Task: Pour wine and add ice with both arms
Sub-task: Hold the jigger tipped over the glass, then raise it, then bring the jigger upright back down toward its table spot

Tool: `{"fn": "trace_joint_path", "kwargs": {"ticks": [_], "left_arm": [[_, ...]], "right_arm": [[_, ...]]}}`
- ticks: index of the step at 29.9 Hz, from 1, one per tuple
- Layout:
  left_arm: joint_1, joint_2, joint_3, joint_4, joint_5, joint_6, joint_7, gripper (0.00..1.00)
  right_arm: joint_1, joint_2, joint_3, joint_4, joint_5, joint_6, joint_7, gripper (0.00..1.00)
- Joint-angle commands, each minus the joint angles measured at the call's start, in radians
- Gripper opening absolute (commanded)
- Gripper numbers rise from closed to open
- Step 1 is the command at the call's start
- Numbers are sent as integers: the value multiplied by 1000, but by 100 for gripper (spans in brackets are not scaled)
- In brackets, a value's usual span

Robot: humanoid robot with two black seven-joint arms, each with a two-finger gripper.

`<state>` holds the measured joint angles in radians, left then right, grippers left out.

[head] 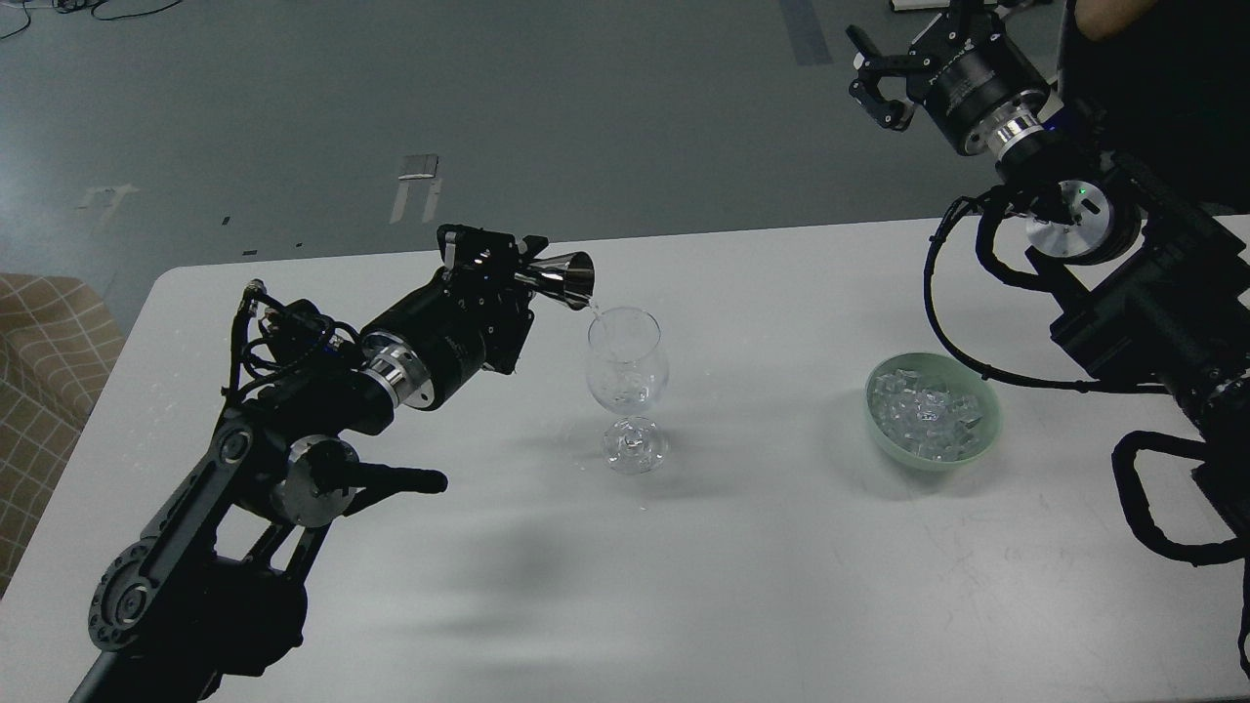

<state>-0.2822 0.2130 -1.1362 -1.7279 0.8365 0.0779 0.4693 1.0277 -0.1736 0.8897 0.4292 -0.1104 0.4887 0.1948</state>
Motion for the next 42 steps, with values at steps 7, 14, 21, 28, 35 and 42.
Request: {"fn": "trace_joint_path", "kwargs": {"ticks": [7,14,21,28,35,42], "left_arm": [[-2,-3,4,-13,119,-35,2,0],[-32,19,38,-18,184,-43,2,0],[-63,35,65,-18,283,-52,2,0],[-89,49,66,-27,317,-78,19,0],[-89,49,43,-29,293,-78,19,0],[-65,28,-66,-29,-117,28,19,0]], "right_arm": [[2,0,0,0,0,0,0,100],[2,-1,0,-1,0,0,0,100],[2,-3,0,-1,0,0,0,100],[2,-4,0,-1,0,0,0,100],[2,-4,0,-1,0,0,0,100],[2,-4,0,-1,0,0,0,100]]}}
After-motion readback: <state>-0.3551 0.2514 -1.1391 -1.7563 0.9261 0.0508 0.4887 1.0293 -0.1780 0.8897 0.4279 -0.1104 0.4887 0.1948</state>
